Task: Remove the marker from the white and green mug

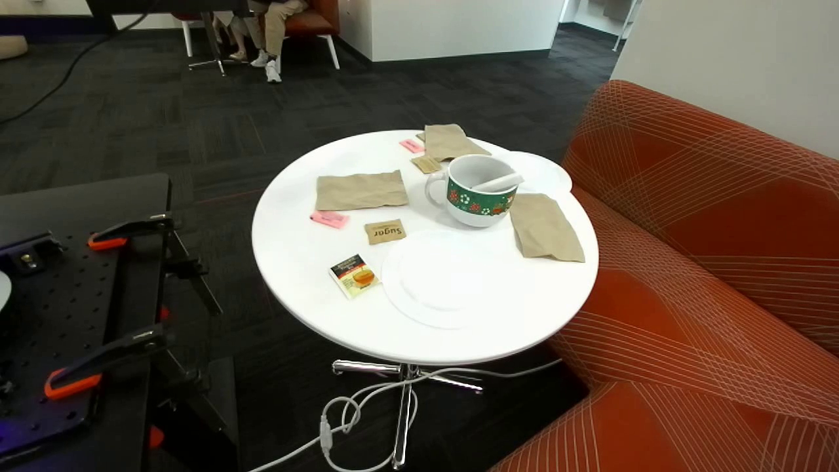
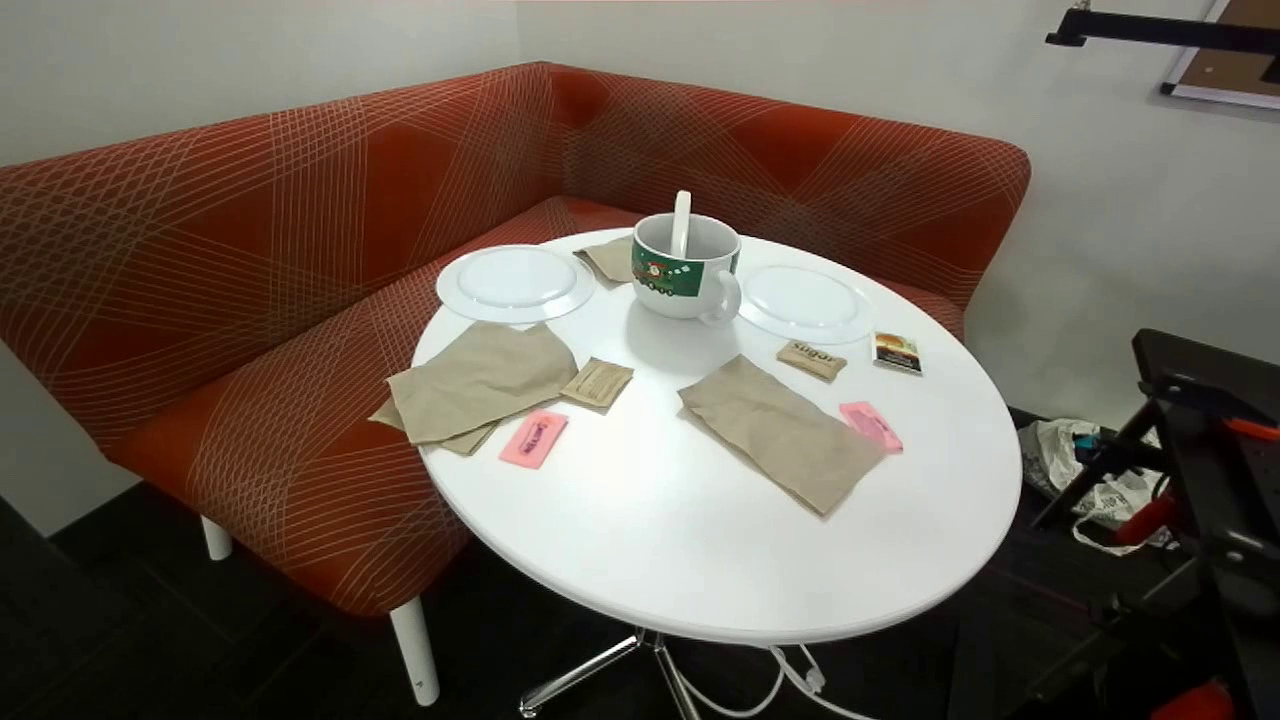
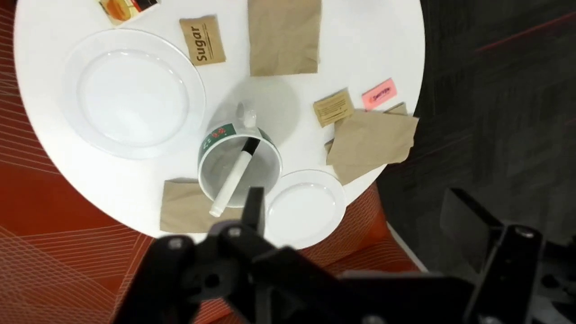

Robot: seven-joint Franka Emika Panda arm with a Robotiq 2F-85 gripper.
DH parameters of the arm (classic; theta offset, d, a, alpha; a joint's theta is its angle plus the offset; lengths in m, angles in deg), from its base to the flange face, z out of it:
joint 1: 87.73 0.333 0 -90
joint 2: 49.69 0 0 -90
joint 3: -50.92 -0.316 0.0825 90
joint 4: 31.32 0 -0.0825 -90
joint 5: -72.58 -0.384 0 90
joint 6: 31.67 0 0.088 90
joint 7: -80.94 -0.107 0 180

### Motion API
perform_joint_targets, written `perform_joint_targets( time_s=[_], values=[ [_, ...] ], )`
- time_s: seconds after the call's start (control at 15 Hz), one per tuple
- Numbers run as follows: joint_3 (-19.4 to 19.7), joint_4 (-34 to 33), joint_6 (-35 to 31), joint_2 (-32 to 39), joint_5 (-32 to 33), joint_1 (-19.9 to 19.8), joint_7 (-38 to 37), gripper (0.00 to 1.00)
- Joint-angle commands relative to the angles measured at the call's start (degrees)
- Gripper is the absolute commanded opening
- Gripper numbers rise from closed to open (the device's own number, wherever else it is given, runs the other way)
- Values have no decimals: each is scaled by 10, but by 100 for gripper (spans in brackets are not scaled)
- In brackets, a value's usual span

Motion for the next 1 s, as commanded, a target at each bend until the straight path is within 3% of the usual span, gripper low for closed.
perform_joint_targets(
  time_s=[0.0,0.27,0.47,0.93],
  values=[
    [-30,-38,-83,90,20,-19,-116,100],
    [-29,-75,-143,179,84,-16,-254,100],
    [-13,-113,-139,234,126,-4,-343,100],
    [9,-184,-108,323,137,5,-405,100]
  ],
)
